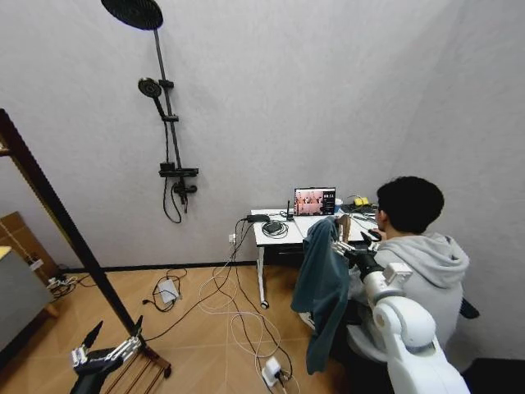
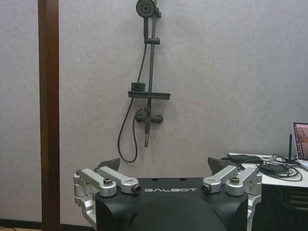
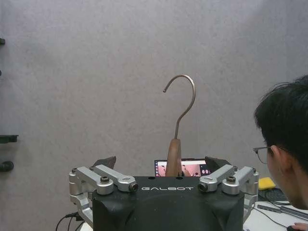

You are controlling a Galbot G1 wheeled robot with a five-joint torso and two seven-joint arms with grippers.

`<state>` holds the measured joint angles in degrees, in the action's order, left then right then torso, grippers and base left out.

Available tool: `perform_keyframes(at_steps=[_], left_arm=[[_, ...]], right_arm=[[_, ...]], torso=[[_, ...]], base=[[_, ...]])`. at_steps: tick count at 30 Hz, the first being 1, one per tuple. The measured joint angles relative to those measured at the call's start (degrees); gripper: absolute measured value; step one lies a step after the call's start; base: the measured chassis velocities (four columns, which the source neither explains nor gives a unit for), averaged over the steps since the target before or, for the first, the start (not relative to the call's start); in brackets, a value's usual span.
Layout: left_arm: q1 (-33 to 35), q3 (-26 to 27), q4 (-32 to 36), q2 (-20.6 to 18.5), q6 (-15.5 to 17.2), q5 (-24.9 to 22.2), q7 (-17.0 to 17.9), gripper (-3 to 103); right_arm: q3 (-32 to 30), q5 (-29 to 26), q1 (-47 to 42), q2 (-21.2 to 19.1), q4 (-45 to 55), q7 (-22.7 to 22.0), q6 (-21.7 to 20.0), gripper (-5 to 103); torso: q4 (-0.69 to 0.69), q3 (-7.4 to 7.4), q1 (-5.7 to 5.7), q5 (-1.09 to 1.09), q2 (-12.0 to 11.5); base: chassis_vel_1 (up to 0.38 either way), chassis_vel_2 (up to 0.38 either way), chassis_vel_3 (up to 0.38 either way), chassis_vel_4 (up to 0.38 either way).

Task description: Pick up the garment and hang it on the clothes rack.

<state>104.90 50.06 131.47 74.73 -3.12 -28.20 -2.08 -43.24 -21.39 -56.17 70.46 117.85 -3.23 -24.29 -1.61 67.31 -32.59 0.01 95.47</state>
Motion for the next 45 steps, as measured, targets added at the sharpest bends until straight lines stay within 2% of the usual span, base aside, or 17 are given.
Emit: perform_keyframes(at_steps=[4,12,14,16,17,18,19,22,23,24,27,28,30,31,35,36,45], left_arm=[[0.0,0.0,0.0,0.0,0.0,0.0,0.0,100],[0.0,0.0,0.0,0.0,0.0,0.0,0.0,100],[0.0,0.0,0.0,0.0,0.0,0.0,0.0,100],[0.0,0.0,0.0,0.0,0.0,0.0,0.0,100],[0.0,0.0,0.0,0.0,0.0,0.0,0.0,100],[0.0,0.0,0.0,0.0,0.0,0.0,0.0,100],[0.0,0.0,0.0,0.0,0.0,0.0,0.0,100],[0.0,0.0,0.0,0.0,0.0,0.0,0.0,100],[0.0,0.0,0.0,0.0,0.0,0.0,0.0,100],[0.0,0.0,0.0,0.0,0.0,0.0,0.0,100],[0.0,0.0,0.0,0.0,0.0,0.0,0.0,100],[0.0,0.0,0.0,0.0,0.0,0.0,0.0,100],[0.0,0.0,0.0,0.0,0.0,0.0,0.0,100],[0.0,0.0,0.0,0.0,0.0,0.0,0.0,100],[0.0,0.0,0.0,0.0,0.0,0.0,0.0,100],[0.0,0.0,0.0,0.0,0.0,0.0,0.0,100],[0.0,0.0,0.0,0.0,0.0,0.0,0.0,100]], right_arm=[[0.14,-0.15,2.04,-0.65,-2.1,-1.31,-2.73,100],[0.72,-0.05,5.52,-3.05,-7.52,0.17,-2.14,101],[0.88,0.26,5.96,-3.26,-8.23,0.87,-1.65,96],[1.35,1.44,6.3,-3.33,-9.13,2.47,-0.76,86],[1.35,1.44,6.3,-3.33,-9.13,2.47,-0.76,86],[1.53,1.72,6.39,-3.21,-9.34,2.85,-0.59,81],[1.62,2.25,6.55,-3.08,-9.68,3.98,-0.16,70],[1.62,3.02,6.62,-3.08,-9.89,5.23,0.42,70],[1.61,4.46,6.73,-3.2,-10.1,6.82,0.98,59],[1.63,5.04,6.73,-3.49,-10.12,7.86,1.37,53],[1.62,5.62,6.67,-3.78,-9.93,8.91,1.4,48],[1.59,5.84,6.55,-3.92,-9.71,9.11,1.4,37],[1.57,5.9,6.52,-3.93,-9.66,9.12,1.39,37],[1.54,5.98,6.44,-3.93,-9.62,9.12,1.39,27],[1.51,6.05,6.17,-3.92,-9.37,9.07,1.39,21],[1.43,6.08,5.94,-3.89,-9.07,8.95,1.39,11],[1.44,5.73,4.48,-3.66,-6.8,8.92,1.45,9]], torso=[[-0.01,0.0,0.0,0.0,0.0],[0.0,0.0,0.0,-0.01,0.0],[-0.01,0.0,0.0,0.0,0.0],[-0.01,0.0,0.0,0.0,0.0],[-0.01,0.0,0.0,0.0,0.0],[-0.01,0.0,0.0,-0.01,0.0],[-0.01,0.0,0.01,0.0,0.0],[-0.01,0.0,0.0,0.0,0.0],[-0.01,0.0,0.0,0.0,0.0],[-0.01,0.0,0.0,-0.01,0.0],[-0.01,0.0,0.01,-0.01,0.0],[-0.01,0.0,0.01,-0.01,0.0],[-0.01,0.0,0.0,-0.01,0.0],[-0.01,-0.01,0.01,-0.01,0.0],[-0.02,0.0,0.01,-0.01,0.0],[-0.03,-0.01,0.01,-0.01,0.0],[-0.01,0.0,0.0,-0.01,0.0]], base=[[0.0,0.0,0.0,0.0],[0.0,0.0,0.0,0.0],[0.0,0.0,0.0,0.0],[0.0,0.0,0.0,0.0],[0.0,0.0,0.0,0.0],[0.0,0.0,0.0,0.0],[0.0,0.0,0.0,0.0],[0.0,0.0,0.0,0.0],[0.0,0.0,0.0,0.0],[0.0,0.0,0.0,0.0],[0.0,0.0,0.0,0.0],[0.0,0.0,0.0,0.0],[0.0,0.0,0.0,0.0],[0.0,0.0,0.0,0.0],[0.0,0.0,0.0,0.0],[0.0,0.0,0.0,0.0],[0.0,0.0,0.0,0.0]])
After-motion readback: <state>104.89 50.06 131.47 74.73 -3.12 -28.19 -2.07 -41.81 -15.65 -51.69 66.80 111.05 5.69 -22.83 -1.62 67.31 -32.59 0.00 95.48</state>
